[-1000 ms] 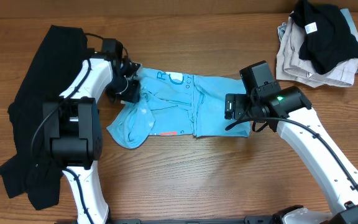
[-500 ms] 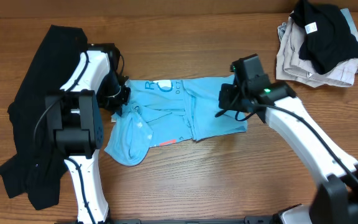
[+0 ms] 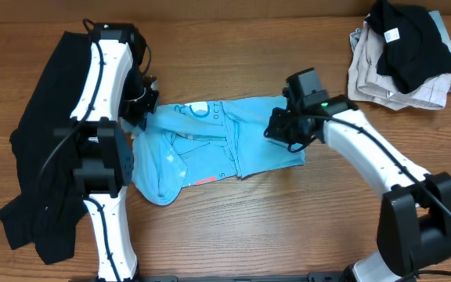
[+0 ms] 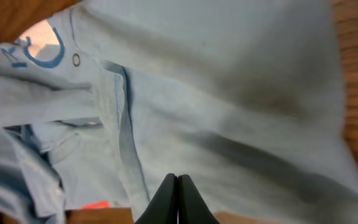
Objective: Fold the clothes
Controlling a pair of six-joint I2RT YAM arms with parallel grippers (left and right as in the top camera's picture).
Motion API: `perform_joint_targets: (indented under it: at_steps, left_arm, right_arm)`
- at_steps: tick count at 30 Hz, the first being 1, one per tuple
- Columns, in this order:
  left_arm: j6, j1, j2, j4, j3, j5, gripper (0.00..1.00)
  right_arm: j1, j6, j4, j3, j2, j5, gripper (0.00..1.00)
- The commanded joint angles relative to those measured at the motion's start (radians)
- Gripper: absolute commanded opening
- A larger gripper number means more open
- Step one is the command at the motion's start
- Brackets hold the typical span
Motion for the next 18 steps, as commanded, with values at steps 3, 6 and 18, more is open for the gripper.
perform_joint_targets:
  at_steps: [3, 6, 18]
  left_arm:
    - [-0.01, -0.117, -0.021, -0.005, 0.089, 0.212, 0.04]
    - [-0.018, -0.187, -0.021, 0.0, 0.124, 0.251, 0.04]
    - [-0.247, -0.473, -0.018, 0.467, 0.153, 0.354, 0.09]
  right_arm:
    - [-0.153, -0.083, -0.144, 0.145, -0.137, -0.063, 0.04]
    - [-0.238, -0.138, -0.253, 0.206, -0.185, -0.063, 0.04]
    - [-0.409, -0.243, -0.448, 0.275, -0.259, -0.057, 0.04]
